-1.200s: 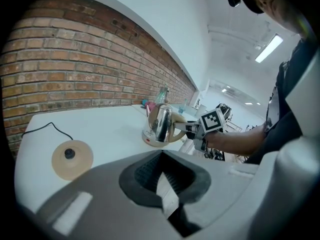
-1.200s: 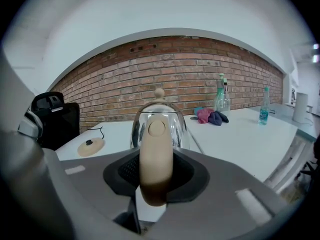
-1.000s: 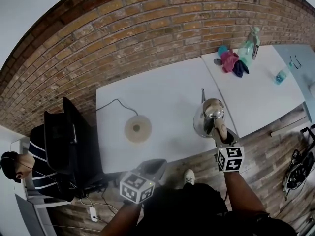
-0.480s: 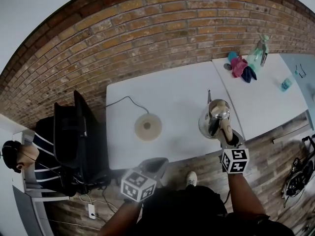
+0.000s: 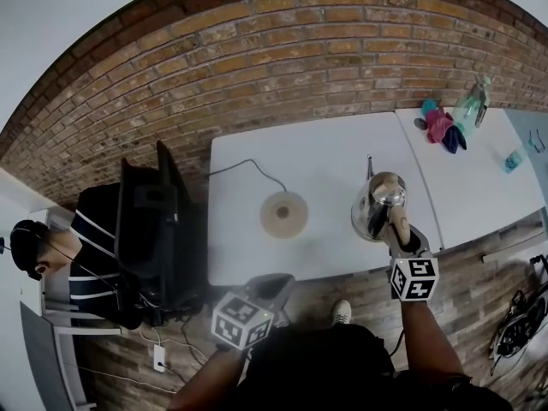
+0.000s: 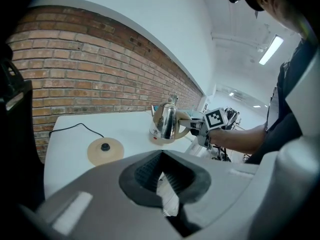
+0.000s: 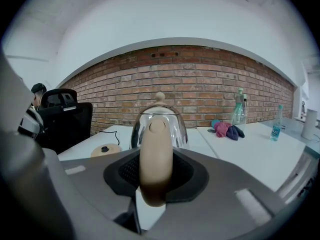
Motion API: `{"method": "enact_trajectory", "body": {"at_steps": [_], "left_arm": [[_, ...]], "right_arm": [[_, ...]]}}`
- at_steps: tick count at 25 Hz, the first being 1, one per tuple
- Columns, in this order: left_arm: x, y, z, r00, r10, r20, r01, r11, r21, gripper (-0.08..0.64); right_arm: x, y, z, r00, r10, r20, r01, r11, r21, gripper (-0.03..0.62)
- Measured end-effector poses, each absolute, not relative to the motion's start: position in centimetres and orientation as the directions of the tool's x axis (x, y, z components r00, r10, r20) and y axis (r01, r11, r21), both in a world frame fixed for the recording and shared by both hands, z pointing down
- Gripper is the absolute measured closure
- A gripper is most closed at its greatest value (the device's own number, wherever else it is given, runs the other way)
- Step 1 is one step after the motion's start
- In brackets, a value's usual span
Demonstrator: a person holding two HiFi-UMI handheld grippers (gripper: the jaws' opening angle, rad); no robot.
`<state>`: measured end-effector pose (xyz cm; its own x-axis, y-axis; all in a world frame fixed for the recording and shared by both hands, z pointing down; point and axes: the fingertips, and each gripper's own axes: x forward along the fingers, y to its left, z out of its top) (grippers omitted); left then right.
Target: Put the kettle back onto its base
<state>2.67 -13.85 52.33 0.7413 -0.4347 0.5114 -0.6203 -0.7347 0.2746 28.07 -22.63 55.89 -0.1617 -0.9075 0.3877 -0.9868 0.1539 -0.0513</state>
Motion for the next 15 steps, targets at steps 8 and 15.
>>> {"method": "enact_trajectory", "body": {"at_steps": [8,15], "left_arm": [[-1.8,-13.9,52.2,0.725,-0.472,0.501,-0.654,-0.699,0.288,0.558],[-4.3,-14.0,52.4,0.716,-0.488,0.499,-0.668,-0.687,0.286,0.558]], "right_arm": [[23.6,-23.7,55.4,-0.202,-0.900,0.386,-0.979,0.195,-0.056,0.476],[20.3,-24.4,55.2,-0.232,-0.893,0.385,-0.972,0.227,-0.059,0.476]]}}
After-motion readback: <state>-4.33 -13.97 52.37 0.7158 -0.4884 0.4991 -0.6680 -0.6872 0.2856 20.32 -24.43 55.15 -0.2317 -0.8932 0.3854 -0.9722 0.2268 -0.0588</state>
